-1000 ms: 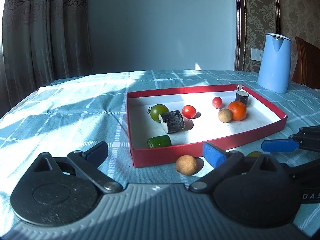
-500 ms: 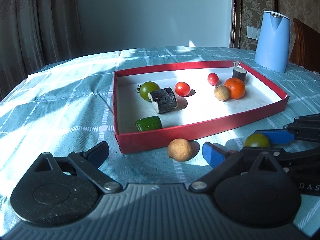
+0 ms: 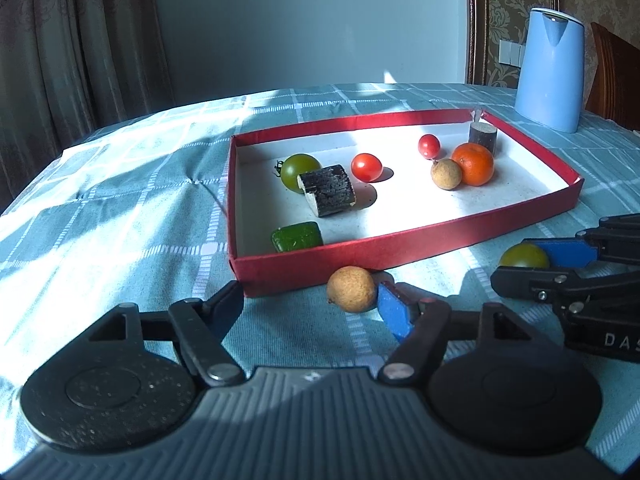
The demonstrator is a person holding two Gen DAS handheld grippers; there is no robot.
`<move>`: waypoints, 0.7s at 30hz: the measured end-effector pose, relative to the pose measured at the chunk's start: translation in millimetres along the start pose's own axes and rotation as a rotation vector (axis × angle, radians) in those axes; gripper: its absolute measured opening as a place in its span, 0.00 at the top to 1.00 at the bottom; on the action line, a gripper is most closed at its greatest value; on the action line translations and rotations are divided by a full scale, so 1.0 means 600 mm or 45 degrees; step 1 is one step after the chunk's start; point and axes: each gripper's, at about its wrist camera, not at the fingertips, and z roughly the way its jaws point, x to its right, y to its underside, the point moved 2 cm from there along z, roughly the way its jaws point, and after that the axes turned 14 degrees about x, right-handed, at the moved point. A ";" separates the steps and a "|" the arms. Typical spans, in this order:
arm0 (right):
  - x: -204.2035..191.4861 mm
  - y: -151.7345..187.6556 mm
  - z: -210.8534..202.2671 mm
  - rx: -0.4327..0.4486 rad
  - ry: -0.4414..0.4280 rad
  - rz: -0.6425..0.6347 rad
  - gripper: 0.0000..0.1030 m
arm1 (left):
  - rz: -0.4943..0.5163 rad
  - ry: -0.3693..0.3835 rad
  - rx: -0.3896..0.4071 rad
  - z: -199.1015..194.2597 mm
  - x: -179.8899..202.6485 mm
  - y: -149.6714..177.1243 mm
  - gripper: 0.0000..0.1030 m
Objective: Organize fruits
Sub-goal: 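Close the left gripper on the tan round fruit while the right gripper grasps the dark green tomato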
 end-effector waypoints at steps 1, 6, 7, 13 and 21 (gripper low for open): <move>0.000 0.000 0.000 -0.001 -0.001 0.000 0.68 | -0.017 0.009 0.002 -0.002 -0.001 0.001 0.40; -0.001 0.000 -0.001 -0.002 -0.001 0.000 0.68 | -0.010 0.046 0.004 -0.006 0.011 0.002 0.42; -0.001 0.000 -0.001 -0.003 -0.001 -0.001 0.68 | -0.015 0.058 0.004 -0.005 0.013 0.002 0.43; -0.004 0.000 -0.003 0.002 -0.003 -0.014 0.68 | -0.016 0.077 0.010 0.002 0.025 -0.004 0.64; -0.002 -0.001 -0.004 0.013 0.001 -0.006 0.68 | 0.023 0.076 0.025 0.004 0.036 -0.005 0.77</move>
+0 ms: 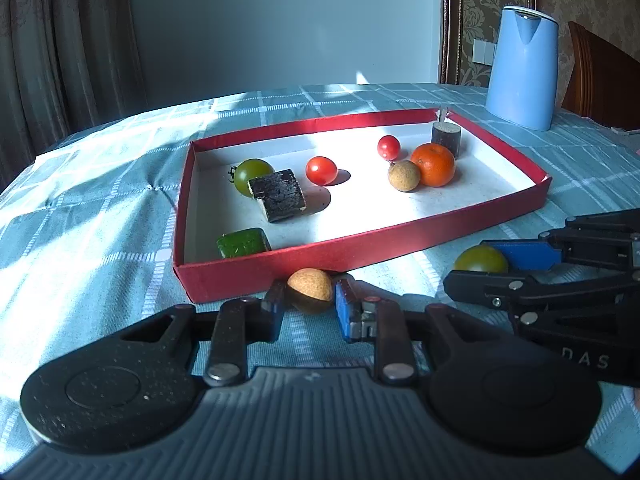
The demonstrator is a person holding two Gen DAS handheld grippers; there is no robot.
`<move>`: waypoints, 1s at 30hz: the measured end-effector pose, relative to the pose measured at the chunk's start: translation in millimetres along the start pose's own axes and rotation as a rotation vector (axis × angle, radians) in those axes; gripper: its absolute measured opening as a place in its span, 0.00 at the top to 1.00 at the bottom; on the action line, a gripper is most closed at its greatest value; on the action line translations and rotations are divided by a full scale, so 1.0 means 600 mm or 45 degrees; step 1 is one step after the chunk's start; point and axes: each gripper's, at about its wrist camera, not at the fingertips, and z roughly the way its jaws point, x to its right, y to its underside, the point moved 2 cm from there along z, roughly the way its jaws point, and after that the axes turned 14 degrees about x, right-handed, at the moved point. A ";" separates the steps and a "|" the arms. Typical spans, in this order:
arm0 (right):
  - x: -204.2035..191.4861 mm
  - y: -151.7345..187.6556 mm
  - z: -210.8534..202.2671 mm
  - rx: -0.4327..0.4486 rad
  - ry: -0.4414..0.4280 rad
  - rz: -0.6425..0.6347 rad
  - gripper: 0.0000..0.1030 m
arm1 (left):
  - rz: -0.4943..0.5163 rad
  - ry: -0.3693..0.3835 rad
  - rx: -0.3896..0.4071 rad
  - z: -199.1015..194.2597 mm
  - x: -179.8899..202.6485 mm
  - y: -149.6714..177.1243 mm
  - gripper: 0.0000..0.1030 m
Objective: Organize fruits
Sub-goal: 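Close the left gripper on the tan round fruit while the right gripper grasps the dark green tomato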
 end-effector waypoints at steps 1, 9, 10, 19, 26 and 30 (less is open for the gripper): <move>0.000 0.000 0.000 0.001 0.002 0.001 0.68 | 0.001 -0.002 -0.001 0.000 0.001 0.000 0.77; 0.005 -0.001 -0.002 0.014 0.014 0.020 0.68 | 0.037 -0.028 -0.001 -0.002 0.011 -0.002 0.77; 0.006 -0.001 -0.002 0.017 0.018 0.023 0.68 | 0.036 -0.031 -0.003 -0.002 0.011 -0.002 0.77; 0.021 -0.025 -0.035 0.207 0.080 0.058 0.68 | 0.043 -0.003 0.006 -0.021 0.026 -0.013 0.77; 0.047 -0.050 -0.031 0.245 0.138 0.110 0.68 | 0.084 0.012 0.092 -0.039 0.038 -0.050 0.77; 0.056 -0.062 -0.011 0.226 0.156 0.122 0.68 | 0.078 -0.008 0.108 -0.025 0.034 -0.072 0.77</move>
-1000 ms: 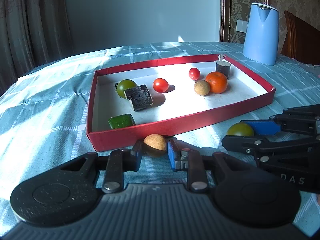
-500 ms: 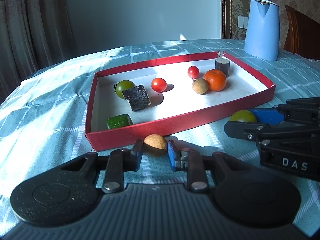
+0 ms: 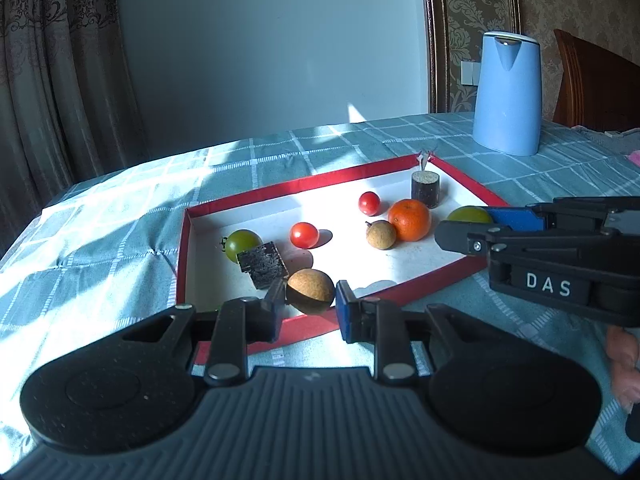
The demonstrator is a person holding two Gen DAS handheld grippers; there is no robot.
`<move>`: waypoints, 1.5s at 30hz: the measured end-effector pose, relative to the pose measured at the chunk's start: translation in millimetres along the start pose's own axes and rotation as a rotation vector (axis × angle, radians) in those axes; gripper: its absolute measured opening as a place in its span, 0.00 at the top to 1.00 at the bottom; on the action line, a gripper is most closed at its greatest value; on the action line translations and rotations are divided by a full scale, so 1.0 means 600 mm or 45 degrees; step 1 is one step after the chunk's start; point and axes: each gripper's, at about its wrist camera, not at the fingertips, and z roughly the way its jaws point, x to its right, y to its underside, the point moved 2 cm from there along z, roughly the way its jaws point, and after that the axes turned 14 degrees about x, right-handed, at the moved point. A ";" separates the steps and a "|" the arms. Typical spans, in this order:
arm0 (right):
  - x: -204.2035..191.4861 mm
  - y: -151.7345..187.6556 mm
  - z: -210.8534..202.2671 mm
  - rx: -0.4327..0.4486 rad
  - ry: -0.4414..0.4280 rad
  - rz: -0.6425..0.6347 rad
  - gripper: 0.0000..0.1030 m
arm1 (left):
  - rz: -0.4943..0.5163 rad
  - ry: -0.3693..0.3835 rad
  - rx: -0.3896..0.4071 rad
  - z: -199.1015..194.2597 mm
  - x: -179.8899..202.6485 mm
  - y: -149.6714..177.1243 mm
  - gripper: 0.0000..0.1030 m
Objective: Organize fruits
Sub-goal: 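Close the left gripper on the tan round fruit while the right gripper grasps the dark green tomato, then carry both items into the tray and open both grippers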
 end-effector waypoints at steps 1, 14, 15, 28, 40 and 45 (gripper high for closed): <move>0.001 -0.002 0.006 -0.007 0.002 -0.002 0.68 | -0.007 -0.012 0.005 0.008 -0.004 -0.005 0.77; -0.004 0.013 0.103 -0.167 0.025 -0.046 0.69 | -0.100 -0.157 -0.055 0.130 -0.043 -0.019 0.77; -0.006 0.015 0.107 -0.175 0.022 -0.052 0.69 | -0.107 -0.165 -0.052 0.137 -0.046 -0.017 0.77; -0.018 0.018 0.133 -0.193 0.018 -0.067 0.69 | -0.106 -0.202 -0.055 0.168 -0.045 -0.017 0.77; -0.031 0.022 0.133 -0.220 -0.002 -0.088 0.69 | -0.081 -0.201 -0.045 0.181 -0.035 -0.020 0.64; -0.034 0.028 0.138 -0.262 -0.038 -0.079 0.68 | -0.108 -0.228 -0.061 0.186 -0.041 -0.016 0.34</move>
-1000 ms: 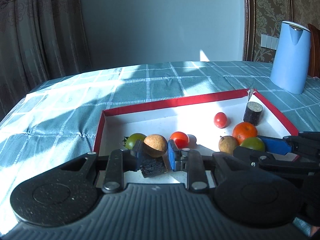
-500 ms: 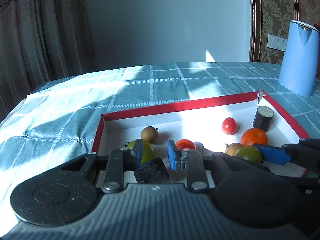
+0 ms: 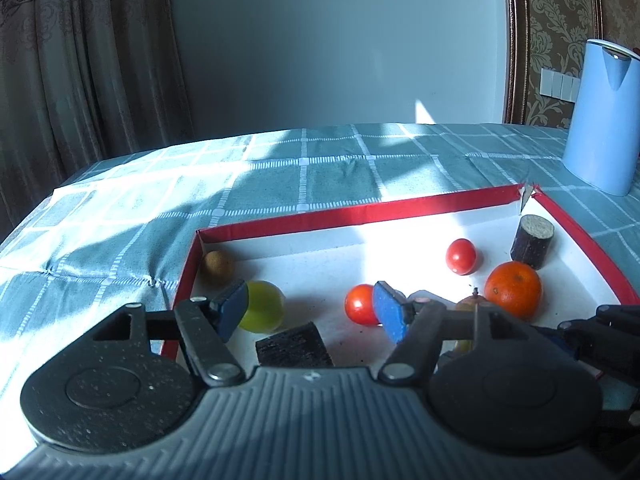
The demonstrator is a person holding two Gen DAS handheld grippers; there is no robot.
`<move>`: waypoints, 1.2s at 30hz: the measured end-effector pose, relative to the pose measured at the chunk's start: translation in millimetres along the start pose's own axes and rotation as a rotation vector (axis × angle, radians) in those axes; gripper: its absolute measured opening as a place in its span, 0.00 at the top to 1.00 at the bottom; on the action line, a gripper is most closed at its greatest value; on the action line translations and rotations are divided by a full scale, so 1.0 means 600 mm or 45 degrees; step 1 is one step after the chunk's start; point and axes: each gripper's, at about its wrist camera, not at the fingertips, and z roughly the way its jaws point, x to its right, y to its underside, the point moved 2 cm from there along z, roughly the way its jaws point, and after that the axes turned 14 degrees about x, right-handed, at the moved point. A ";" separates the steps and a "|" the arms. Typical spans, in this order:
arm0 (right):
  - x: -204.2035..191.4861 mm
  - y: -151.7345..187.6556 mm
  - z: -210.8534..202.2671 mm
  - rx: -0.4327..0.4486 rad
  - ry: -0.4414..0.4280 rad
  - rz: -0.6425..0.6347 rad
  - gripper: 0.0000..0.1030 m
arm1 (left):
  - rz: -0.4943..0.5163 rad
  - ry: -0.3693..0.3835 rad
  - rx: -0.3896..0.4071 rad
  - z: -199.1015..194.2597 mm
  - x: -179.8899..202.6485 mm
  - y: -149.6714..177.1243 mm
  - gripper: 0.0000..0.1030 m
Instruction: Organize fruits
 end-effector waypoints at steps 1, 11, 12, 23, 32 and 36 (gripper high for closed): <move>0.002 0.001 0.001 -0.003 -0.008 0.022 0.68 | -0.003 -0.004 0.000 0.000 -0.002 0.000 0.34; -0.014 0.001 -0.025 0.089 0.018 -0.070 0.42 | -0.007 0.016 0.002 -0.009 -0.004 0.004 0.16; -0.016 0.000 -0.031 0.104 0.028 -0.083 0.42 | -0.009 0.018 0.007 -0.013 -0.005 0.004 0.16; -0.014 -0.003 -0.087 0.202 0.048 -0.041 0.32 | -0.099 0.026 0.064 -0.071 -0.030 0.013 0.06; -0.018 0.014 -0.106 0.186 0.065 -0.032 0.31 | -0.098 -0.037 0.123 -0.110 -0.046 0.024 0.05; -0.002 0.020 -0.121 0.202 0.100 0.030 0.31 | -0.128 -0.019 0.117 -0.131 -0.058 0.037 0.04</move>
